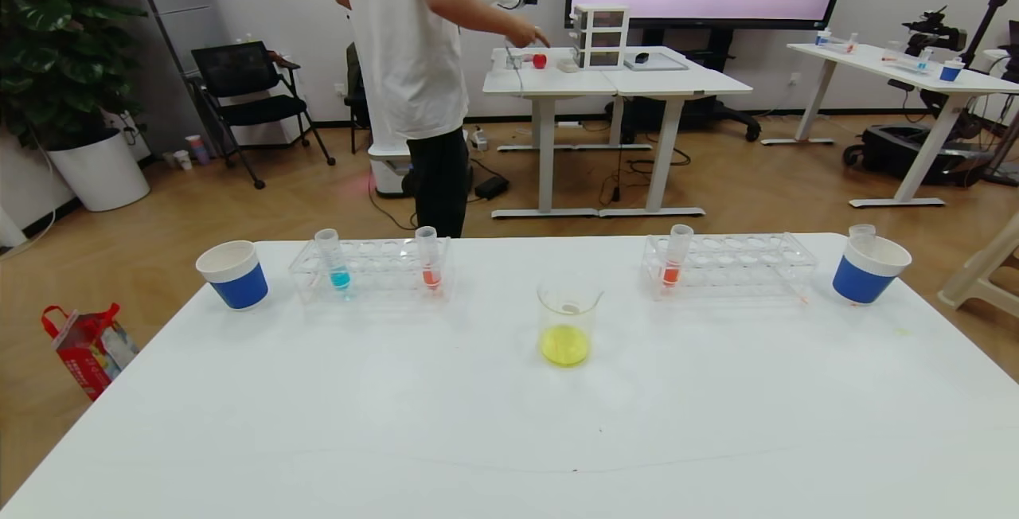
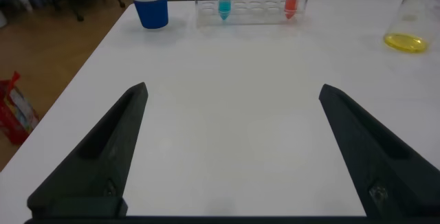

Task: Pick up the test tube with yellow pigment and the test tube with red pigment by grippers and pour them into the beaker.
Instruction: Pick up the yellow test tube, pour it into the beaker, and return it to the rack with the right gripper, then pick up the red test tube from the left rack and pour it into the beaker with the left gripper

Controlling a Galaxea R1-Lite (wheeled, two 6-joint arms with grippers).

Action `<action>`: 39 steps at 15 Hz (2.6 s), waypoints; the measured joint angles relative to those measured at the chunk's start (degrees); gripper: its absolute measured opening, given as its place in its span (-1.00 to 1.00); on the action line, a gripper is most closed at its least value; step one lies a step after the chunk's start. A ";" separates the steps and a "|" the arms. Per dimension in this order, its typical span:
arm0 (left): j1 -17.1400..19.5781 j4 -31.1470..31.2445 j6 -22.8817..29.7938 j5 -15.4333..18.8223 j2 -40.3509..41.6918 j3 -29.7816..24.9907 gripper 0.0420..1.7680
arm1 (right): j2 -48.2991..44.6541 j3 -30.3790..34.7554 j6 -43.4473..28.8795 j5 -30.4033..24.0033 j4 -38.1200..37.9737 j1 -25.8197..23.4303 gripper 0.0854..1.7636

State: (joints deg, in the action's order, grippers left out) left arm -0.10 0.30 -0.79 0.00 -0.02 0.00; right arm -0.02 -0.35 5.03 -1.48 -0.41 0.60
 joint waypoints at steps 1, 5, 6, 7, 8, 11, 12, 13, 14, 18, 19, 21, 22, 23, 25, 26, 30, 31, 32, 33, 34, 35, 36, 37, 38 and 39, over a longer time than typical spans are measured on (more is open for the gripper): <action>0.00 -0.04 0.00 0.00 0.00 0.00 0.96 | 0.00 0.09 -0.68 -0.04 -0.05 0.00 0.97; 0.00 0.00 0.02 0.00 0.00 0.00 0.96 | -0.02 0.28 -1.54 0.13 -0.05 0.00 0.97; 0.00 0.00 0.05 0.00 0.00 0.00 0.96 | -0.02 0.33 -1.99 0.27 -0.05 0.00 0.97; 0.00 0.00 0.02 0.00 0.00 0.00 0.96 | -0.02 0.33 -2.10 0.29 -0.05 0.00 0.97; 0.00 -0.01 0.00 0.02 0.00 0.00 0.96 | -0.02 0.33 -2.12 0.29 -0.02 0.00 0.97; 0.00 0.00 0.00 0.00 0.00 0.00 0.96 | -0.02 0.35 -2.15 0.32 -0.02 0.00 0.97; 0.00 -0.01 0.00 0.02 0.00 0.00 0.96 | -0.02 0.35 -2.17 0.32 -0.02 0.00 0.97; 0.00 -0.01 0.00 0.00 0.00 0.00 0.96 | -0.02 0.35 -2.19 0.33 -0.02 0.00 0.97; 0.00 -0.01 0.02 0.00 0.00 0.00 0.96 | -0.02 0.35 -2.19 0.32 -0.02 0.00 0.97; 0.00 0.18 -1.73 0.38 0.00 0.00 0.96 | -0.02 0.35 -2.17 0.29 -0.02 0.00 0.97; 0.00 0.21 -1.96 0.35 0.00 0.00 0.96 | -0.02 0.35 -2.17 0.29 -0.02 0.00 0.97; 0.00 0.24 -2.12 0.41 0.00 0.00 0.96 | -0.02 0.35 -2.19 0.29 -0.02 0.00 0.97; 0.00 -0.01 -1.57 0.29 0.00 0.05 0.96 | -0.02 0.35 -2.19 0.29 -0.02 0.00 0.97; 0.00 0.51 -1.13 0.27 -0.02 0.66 0.96 | -0.02 0.35 -2.19 0.32 -0.02 0.00 0.97; -0.11 0.57 -0.99 0.40 -1.43 4.24 0.96 | -0.02 0.35 -2.19 0.32 -0.02 0.00 0.97; -0.21 0.24 -1.05 0.41 -3.47 6.47 0.96 | -0.02 0.35 -2.17 0.29 -0.02 0.00 0.97; -0.80 -7.83 -1.02 0.51 -19.90 15.57 0.96 | -0.02 0.35 -2.19 0.29 -0.02 0.00 0.97; -0.84 -12.13 -1.11 0.49 -25.19 16.90 0.96 | -0.02 0.35 -2.19 0.29 -0.02 0.00 0.97; -0.95 -16.98 -1.24 0.46 -30.78 17.97 0.96 | -0.02 0.35 -2.19 0.29 0.00 0.00 0.97; -1.06 -22.46 -1.41 0.44 -36.96 18.82 0.96 | -0.02 0.35 -2.19 0.29 -0.02 0.00 0.97; -1.46 -28.14 -1.62 0.33 -43.22 19.54 0.96 | -0.02 0.35 -2.19 0.29 -0.02 0.00 0.97; -2.02 -32.44 -1.71 0.05 -48.51 19.98 0.96 | -0.02 0.35 -2.17 0.29 -0.02 0.00 0.97; -3.23 -37.29 -1.77 -0.68 -54.49 20.39 0.96 | -0.02 0.35 -2.19 0.29 -0.02 0.00 0.97; -5.16 -41.40 -1.71 -2.19 -59.81 20.75 0.96 | -0.02 0.35 -2.19 0.29 -0.02 0.00 0.97; -7.89 -45.51 -1.49 -4.53 -64.89 21.27 0.96 | -0.02 0.35 -2.19 0.32 -0.02 0.00 0.97; -11.39 -49.80 -1.16 -7.74 -70.21 22.05 0.96 | -0.02 0.35 -2.19 0.29 -0.02 0.00 0.97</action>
State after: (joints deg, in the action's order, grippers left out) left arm -11.48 -49.49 -1.95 -7.74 -70.23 22.05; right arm -0.05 0.00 2.84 -1.18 -0.44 0.60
